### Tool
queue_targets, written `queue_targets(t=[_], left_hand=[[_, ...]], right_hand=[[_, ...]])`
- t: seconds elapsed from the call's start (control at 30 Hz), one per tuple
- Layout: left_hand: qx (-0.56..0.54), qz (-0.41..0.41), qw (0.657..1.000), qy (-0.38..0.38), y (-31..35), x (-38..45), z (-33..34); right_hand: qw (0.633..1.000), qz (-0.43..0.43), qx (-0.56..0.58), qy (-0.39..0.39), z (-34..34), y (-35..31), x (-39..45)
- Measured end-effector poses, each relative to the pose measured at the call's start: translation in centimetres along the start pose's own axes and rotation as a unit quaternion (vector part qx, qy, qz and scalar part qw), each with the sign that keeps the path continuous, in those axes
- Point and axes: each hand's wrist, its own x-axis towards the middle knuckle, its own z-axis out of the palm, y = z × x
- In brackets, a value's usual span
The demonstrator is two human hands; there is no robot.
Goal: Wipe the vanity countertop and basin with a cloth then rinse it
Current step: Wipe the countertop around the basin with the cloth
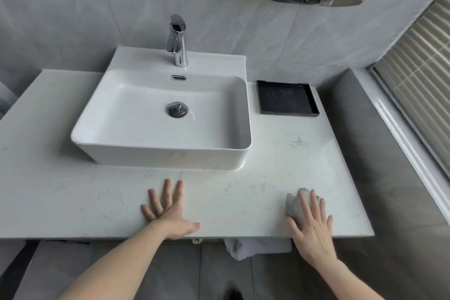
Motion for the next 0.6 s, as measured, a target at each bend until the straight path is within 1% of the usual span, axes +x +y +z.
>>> queue_targets(t=[0.07, 0.17, 0.2, 0.23, 0.3, 0.37, 0.43, 0.47, 0.53, 0.6], left_hand=[[0.005, -0.010, 1.000, -0.005, 0.3, 0.0, -0.1], [0.010, -0.025, 1.000, -0.013, 0.7, -0.1, -0.3], [0.011, -0.029, 0.999, -0.015, 0.9, -0.1, -0.4], [0.012, -0.033, 0.999, -0.016, 0.9, -0.1, -0.5], [0.014, -0.041, 0.999, -0.015, 1.1, 0.0, -0.4], [0.015, -0.044, 0.999, -0.014, 1.2, 0.0, -0.3], [0.017, -0.048, 0.999, -0.015, 1.3, 0.1, -0.2], [0.017, -0.050, 0.998, -0.017, 1.3, 0.1, -0.1], [0.016, -0.052, 0.998, -0.017, 1.4, 0.2, -0.2], [0.016, -0.055, 0.998, -0.018, 1.4, 0.1, -0.2]], right_hand=[[1.000, 0.005, 0.007, -0.009, 0.6, -1.0, 0.0], [0.999, -0.011, -0.039, 0.003, 2.1, -2.9, 0.0], [0.999, -0.037, -0.030, 0.007, 2.3, -3.9, -0.1], [0.996, -0.082, -0.015, 0.005, 2.7, -5.0, -0.3], [0.982, -0.186, 0.004, -0.022, 3.2, -6.9, -0.5], [0.968, -0.245, 0.019, -0.049, 3.1, -8.0, 0.1], [0.965, -0.257, 0.023, -0.044, 2.9, -7.8, 1.0], [0.968, -0.247, 0.025, -0.044, 2.7, -7.2, 1.5], [0.971, -0.231, 0.015, -0.056, 1.8, -5.3, 2.6], [0.969, -0.238, -0.012, -0.060, 1.1, -2.6, 3.6]])
